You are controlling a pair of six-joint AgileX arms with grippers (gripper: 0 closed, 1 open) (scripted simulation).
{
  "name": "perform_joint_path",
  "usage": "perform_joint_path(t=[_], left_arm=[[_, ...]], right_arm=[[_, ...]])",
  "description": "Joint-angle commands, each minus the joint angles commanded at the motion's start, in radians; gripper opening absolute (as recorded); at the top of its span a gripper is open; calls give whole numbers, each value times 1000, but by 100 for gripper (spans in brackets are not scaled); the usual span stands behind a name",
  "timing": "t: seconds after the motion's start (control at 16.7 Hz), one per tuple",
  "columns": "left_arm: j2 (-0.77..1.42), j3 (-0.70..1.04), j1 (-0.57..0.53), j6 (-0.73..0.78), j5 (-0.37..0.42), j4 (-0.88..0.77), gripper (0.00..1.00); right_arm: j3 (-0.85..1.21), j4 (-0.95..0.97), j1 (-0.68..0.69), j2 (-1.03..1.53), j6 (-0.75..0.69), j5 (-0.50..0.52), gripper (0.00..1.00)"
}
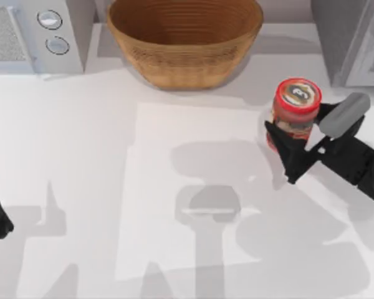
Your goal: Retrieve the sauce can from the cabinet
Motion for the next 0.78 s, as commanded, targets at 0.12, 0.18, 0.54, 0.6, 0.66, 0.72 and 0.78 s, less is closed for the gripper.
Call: perform_joint_path(t=[0.12, 0.18, 0.54, 0.6, 0.66, 0.72, 0.78], left_arm=[[0, 0, 0, 0, 0, 0, 100], [0, 0, 0, 0, 0, 0, 100], [0, 0, 0, 0, 0, 0, 100], [0, 0, 0, 0, 0, 0, 100], [0, 0, 0, 0, 0, 0, 100], [0, 0, 0, 0, 0, 0, 100], [0, 0, 0, 0, 0, 0, 100]], right_arm=[[0, 0, 0, 0, 0, 0, 60], [0, 0, 0, 0, 0, 0, 68], [0, 0, 0, 0, 0, 0, 100], [0, 0, 0, 0, 0, 0, 100], [0, 0, 0, 0, 0, 0, 100], [0, 0, 0, 0, 0, 0, 100], [0, 0, 0, 0, 0, 0, 100]])
